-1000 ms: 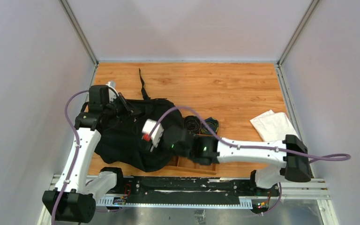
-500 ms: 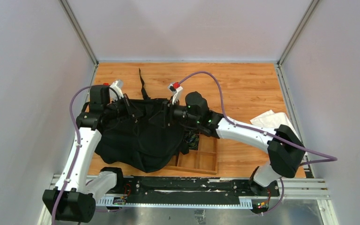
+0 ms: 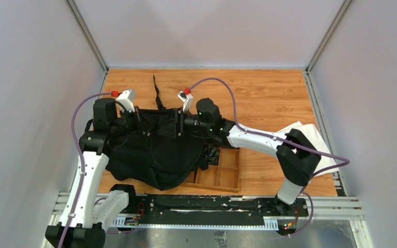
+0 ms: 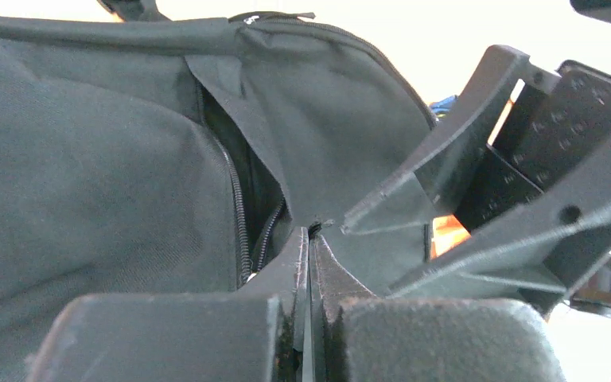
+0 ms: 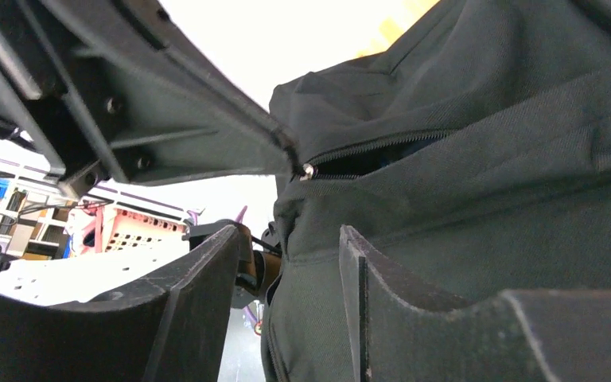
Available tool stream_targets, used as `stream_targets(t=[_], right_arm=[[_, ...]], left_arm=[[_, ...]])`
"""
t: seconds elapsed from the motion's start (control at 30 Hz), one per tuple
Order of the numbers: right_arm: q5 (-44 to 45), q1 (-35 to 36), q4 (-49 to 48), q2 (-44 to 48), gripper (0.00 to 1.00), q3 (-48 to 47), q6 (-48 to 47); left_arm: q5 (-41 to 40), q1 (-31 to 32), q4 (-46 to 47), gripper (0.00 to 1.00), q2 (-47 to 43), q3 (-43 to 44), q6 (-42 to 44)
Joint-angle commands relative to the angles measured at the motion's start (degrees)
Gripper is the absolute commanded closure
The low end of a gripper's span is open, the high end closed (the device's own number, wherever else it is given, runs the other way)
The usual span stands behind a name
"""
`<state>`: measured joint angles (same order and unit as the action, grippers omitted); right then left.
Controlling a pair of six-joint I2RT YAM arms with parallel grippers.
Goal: Pack the student bag
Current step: Zip the student bag at the center of the board.
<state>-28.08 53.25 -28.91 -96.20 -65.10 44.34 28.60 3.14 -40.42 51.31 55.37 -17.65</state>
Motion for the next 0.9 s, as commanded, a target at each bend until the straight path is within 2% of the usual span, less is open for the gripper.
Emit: stream_targets(t=[0.0,0.07,0.17,0.3,0.43,0.57,0.63,0.87], right_arm=[[-3.7,-1.7,-0.2,-2.6,0.48,-5.4,-0.5],[-5.4,-1.8,1.6,-3.6,0.51,-7.3,-2.4],[-9.3,-1.3,-0.7,-4.4,0.54,-7.0,-3.7],[-7.5,-0.1,-3.2,-3.3,0.53,-3.8,-10.0],[-5.3,0.4,-14.0,-3.0,0.55,2.0,-14.8],[-3.7,0.5,-28.4,-4.8,0.54,6.7,-15.5],[-3.3,0.5,-32.5,-6.0,0.53,7.5,-15.7],[-2.8,1.7,-30.8,-8.5,0.51,2.8,-18.8]], left_arm=[[-0.5,0.5,2.2,1.00,-4.6,-1.2,2.7],[-1.6,0.4,3.4,1.00,-6.0,-2.6,2.4],[-3.5,0.4,4.6,1.00,-7.7,-3.4,1.7],[-4.5,0.4,4.1,1.00,-7.8,-2.7,1.5],[-4.6,0.5,2.9,1.00,-7.4,-2.2,1.5],[-4.4,0.4,2.6,1.00,-7.1,-2.5,0.8],[-4.2,0.4,2.6,1.00,-7.3,-2.7,0.6],[-3.0,0.4,0.8,1.00,-6.3,-2.2,1.0]])
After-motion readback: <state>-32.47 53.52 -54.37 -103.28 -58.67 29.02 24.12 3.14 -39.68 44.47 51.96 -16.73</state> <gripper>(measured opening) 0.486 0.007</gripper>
